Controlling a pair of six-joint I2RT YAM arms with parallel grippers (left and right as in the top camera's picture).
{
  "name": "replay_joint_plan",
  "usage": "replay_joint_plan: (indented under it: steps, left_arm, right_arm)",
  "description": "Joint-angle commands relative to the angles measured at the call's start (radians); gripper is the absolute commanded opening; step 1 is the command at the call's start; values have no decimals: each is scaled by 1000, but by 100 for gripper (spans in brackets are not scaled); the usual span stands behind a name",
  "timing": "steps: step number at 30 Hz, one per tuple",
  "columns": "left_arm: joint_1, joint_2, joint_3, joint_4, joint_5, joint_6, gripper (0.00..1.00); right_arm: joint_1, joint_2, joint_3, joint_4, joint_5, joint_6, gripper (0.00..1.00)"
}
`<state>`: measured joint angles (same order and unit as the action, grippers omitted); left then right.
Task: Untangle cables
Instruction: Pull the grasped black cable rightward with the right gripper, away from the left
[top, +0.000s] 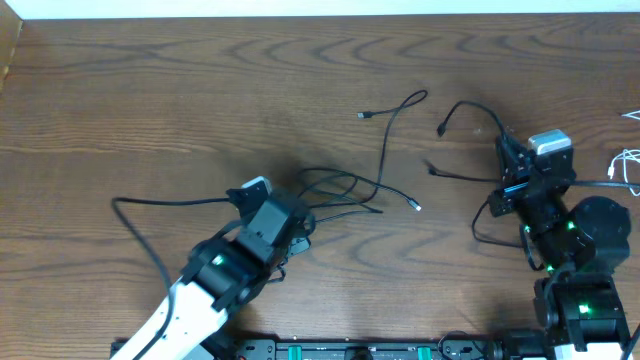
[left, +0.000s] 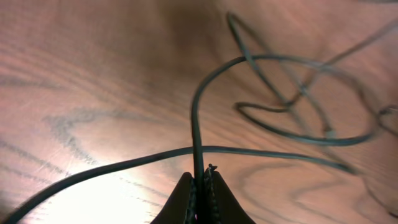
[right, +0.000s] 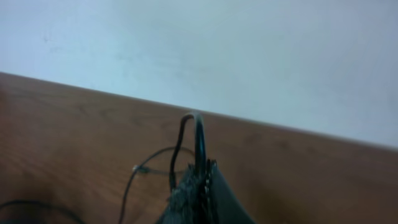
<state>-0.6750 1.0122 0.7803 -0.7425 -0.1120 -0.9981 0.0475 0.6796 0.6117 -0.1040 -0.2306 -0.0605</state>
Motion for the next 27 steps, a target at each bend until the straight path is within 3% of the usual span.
replay_joint_plan:
  steps: [1,8,27]
  left_arm:
    - [3,73,13,-5,-23,-68,8]
    - [2,179,13,-5,-8,-81,8]
    - [3,216,13,11,-9,-81,8]
  right_arm:
    - [6,5,19,-78,15,63,1]
    - [5,48,18,-215,19,17,1]
    - [-41,309,-38,-222,-2,0,2]
